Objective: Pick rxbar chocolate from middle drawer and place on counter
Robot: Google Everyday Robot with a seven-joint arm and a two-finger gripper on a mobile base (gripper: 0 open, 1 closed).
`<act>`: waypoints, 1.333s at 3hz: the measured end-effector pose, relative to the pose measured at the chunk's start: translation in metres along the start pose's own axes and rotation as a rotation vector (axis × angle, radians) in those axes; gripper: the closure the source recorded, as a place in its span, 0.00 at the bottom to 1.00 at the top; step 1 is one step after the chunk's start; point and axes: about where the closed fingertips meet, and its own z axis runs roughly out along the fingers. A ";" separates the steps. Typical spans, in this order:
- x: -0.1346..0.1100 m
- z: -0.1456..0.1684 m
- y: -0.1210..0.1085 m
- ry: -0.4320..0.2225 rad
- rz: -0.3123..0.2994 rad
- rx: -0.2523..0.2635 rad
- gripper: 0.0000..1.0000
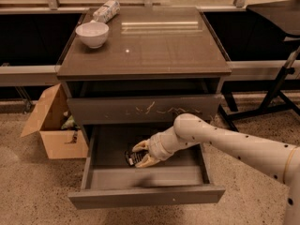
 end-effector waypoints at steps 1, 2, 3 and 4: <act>-0.063 -0.059 0.009 -0.031 -0.148 -0.040 1.00; -0.122 -0.124 0.014 -0.012 -0.285 -0.040 1.00; -0.165 -0.177 0.019 0.044 -0.396 -0.008 1.00; -0.165 -0.177 0.019 0.044 -0.396 -0.008 1.00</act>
Offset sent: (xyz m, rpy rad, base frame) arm -0.0623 -0.0135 0.2282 -0.0154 -0.2312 0.2913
